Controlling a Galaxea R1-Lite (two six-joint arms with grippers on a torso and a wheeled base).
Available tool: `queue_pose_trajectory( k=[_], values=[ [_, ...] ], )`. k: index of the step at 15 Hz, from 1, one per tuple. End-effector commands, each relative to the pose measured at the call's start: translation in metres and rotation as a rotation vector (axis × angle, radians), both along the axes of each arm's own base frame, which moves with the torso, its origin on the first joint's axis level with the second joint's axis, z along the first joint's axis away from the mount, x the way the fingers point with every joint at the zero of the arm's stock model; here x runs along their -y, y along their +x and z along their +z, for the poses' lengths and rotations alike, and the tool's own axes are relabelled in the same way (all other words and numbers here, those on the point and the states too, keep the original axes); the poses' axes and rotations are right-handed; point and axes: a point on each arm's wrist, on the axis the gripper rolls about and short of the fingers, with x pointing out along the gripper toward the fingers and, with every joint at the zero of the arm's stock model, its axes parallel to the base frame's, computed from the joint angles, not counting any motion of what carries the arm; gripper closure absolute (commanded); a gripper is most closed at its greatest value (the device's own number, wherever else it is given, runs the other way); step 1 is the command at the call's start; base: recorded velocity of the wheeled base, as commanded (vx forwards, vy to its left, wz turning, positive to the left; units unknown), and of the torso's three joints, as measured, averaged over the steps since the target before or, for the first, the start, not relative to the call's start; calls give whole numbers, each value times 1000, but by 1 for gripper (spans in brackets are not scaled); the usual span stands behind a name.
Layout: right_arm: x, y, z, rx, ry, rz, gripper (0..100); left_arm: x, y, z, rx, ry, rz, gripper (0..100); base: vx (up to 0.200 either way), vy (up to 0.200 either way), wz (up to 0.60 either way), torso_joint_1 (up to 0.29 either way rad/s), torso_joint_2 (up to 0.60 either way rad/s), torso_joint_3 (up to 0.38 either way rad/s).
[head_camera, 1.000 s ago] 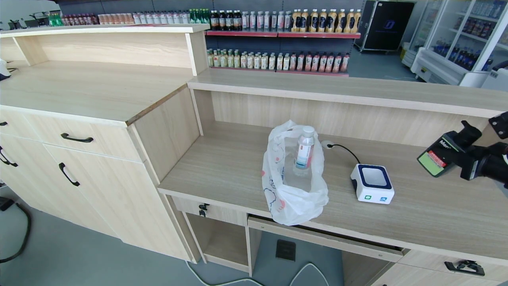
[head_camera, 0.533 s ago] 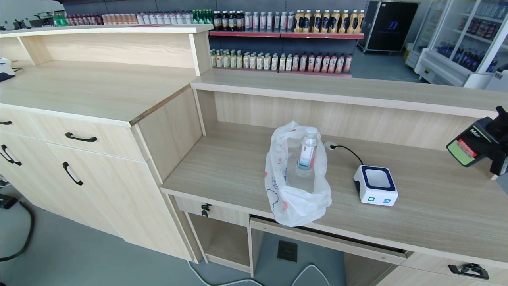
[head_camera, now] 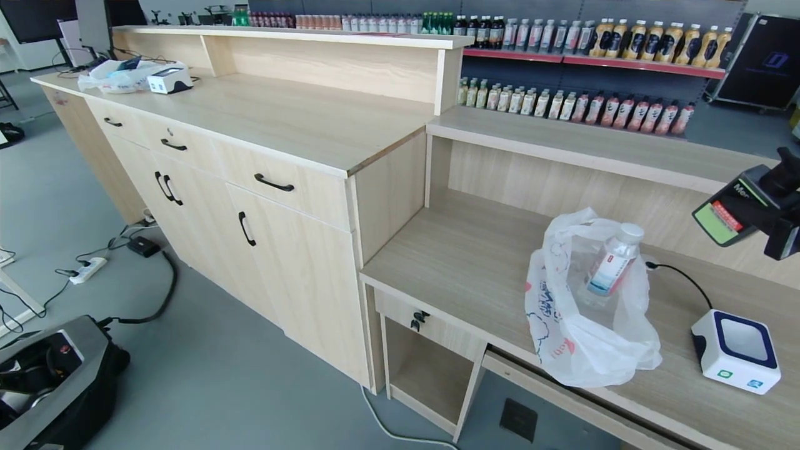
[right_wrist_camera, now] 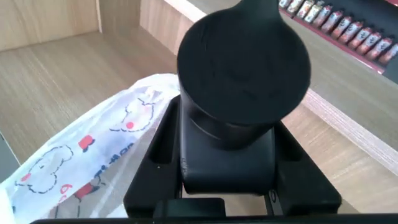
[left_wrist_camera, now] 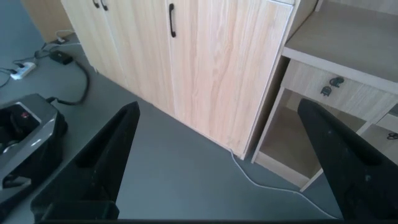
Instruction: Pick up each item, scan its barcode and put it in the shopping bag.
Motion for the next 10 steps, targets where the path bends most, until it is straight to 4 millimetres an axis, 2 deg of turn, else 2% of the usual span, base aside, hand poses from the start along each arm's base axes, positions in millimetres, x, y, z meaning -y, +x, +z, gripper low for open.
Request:
queue_pose_trajectory(
  k=[1, 3, 4, 7, 9, 10],
  values=[
    [-9, 7, -7, -22, 8, 46, 100, 0, 0, 0, 0, 0, 0, 0, 0, 0, 0, 0, 0, 0],
    [-19, 14, -23, -82, 31, 126, 100, 0, 0, 0, 0, 0, 0, 0, 0, 0, 0, 0, 0, 0],
    [-19, 14, -23, -82, 31, 126, 100, 0, 0, 0, 0, 0, 0, 0, 0, 0, 0, 0, 0, 0],
    [-31, 33, -52, -219, 76, 224, 100, 0, 0, 0, 0, 0, 0, 0, 0, 0, 0, 0, 0, 0],
    [-32, 39, -65, -260, 79, 236, 100, 0, 0, 0, 0, 0, 0, 0, 0, 0, 0, 0, 0, 0],
    [-32, 47, -78, -296, 90, 241, 100, 0, 0, 0, 0, 0, 0, 0, 0, 0, 0, 0, 0, 0]
  ],
)
